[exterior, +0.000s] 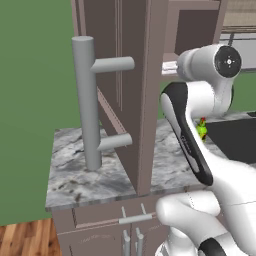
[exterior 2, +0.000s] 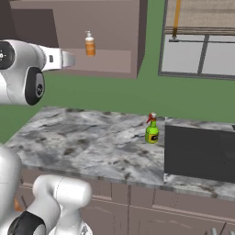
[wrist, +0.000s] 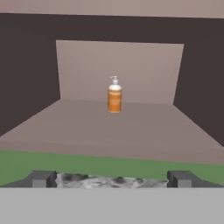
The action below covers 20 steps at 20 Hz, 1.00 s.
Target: Locate and retrieve the soap dispenser and spray from the cabinet. Place them next to the sink.
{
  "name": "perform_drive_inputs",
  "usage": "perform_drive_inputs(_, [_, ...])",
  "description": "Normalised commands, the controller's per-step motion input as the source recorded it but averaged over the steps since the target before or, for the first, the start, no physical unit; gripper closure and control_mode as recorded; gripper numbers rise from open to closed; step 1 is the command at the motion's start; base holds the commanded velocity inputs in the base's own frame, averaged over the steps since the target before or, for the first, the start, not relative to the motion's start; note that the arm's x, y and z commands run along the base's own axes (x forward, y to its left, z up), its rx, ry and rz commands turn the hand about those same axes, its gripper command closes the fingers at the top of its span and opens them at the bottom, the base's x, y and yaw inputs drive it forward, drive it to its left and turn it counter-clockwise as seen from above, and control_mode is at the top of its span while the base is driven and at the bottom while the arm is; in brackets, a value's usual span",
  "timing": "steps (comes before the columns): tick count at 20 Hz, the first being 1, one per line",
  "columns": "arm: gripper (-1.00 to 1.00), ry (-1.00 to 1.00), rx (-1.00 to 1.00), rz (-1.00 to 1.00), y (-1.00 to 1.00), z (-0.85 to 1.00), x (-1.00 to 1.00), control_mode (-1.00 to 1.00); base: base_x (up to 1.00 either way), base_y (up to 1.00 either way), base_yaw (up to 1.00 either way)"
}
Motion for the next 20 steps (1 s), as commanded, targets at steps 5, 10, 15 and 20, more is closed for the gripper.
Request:
perform_drive_inputs(5, [-1.00, 0.10, -0.02, 0.00, 0.00, 0.03, 0.31, -1.00, 0.00, 0.00, 0.00])
perform_drive_inputs(10, [-1.00, 0.07, -0.01, 0.00, 0.00, 0.01, 0.29, -1.00, 0.00, 0.00, 0.00])
perform_drive_inputs(15, [-1.00, -0.05, 0.00, 0.00, 0.00, -0.06, 0.29, -1.00, 0.00, 0.00, 0.00])
perform_drive_inputs(20, [-1.00, -0.07, 0.00, 0.00, 0.00, -0.09, 0.22, -1.00, 0.00, 0.00, 0.00])
